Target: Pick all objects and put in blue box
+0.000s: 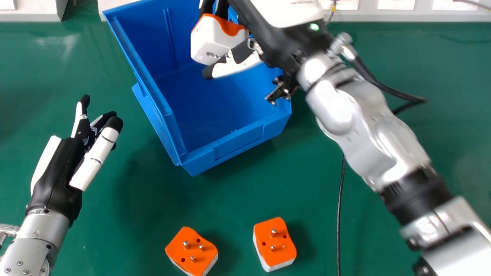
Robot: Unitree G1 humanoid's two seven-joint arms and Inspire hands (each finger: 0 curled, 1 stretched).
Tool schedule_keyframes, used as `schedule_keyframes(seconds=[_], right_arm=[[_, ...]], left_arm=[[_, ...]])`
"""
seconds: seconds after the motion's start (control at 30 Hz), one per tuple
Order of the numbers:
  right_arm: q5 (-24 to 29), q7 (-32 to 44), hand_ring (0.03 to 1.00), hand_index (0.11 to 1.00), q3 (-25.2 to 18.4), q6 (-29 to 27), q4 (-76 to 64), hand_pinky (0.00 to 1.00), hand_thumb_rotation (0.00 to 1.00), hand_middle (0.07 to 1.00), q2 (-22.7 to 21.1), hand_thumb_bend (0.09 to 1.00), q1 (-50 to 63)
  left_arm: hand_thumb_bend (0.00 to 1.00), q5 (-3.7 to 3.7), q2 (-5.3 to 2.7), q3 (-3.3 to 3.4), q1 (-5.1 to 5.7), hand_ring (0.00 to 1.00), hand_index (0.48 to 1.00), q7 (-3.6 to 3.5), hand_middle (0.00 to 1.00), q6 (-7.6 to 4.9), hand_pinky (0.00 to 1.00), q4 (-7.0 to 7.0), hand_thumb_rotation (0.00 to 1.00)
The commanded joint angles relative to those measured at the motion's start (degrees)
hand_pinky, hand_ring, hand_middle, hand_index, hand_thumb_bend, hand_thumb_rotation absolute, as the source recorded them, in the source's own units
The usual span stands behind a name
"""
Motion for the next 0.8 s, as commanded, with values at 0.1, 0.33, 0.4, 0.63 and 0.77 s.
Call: schedule_keyframes(seconds=[0.1,0.33,0.4,0.63,0.77], right_arm=[[-0.4,-2.8,0.159,0.47,2.2,2.7,12.7,0.11,0.15,0.252,3.4,0.487,-10.6],[0.5,-5.7,0.156,0.469,4.3,4.8,28.0,0.11,0.15,0.237,7.9,0.486,-16.6],[0.8,-6.2,0.145,0.469,4.8,4.9,30.7,0.1,0.15,0.223,8.7,0.487,-17.3],[0.9,-7.5,0.121,0.469,7.3,5.2,35.5,0.08,0.15,0.195,10.2,0.49,-18.1],[0.5,-8.1,0.118,0.472,9.0,5.4,36.6,0.07,0.15,0.195,11.1,0.49,-18.2]], left_arm=[[0.58,0.57,-0.41,-0.19,1.43,0.91,0.957,0.53,0.93,0.22,0.87,-3.87,0.84],[0.59,0.94,-0.53,-0.16,2.88,0.92,0.96,0.78,0.94,0.71,0.86,-5.78,0.85],[0.6,1.54,-0.61,-0.27,3.24,0.92,0.961,1.13,0.93,0.72,0.86,-6.28,0.85],[0.61,2.34,-1.01,-0.42,4.21,0.91,0.951,1.6,0.92,1.58,0.86,-8.03,0.85],[0.61,2.1,-1.22,-0.55,4.6,0.91,0.949,1.54,0.92,2.41,0.85,-9.16,0.85]])
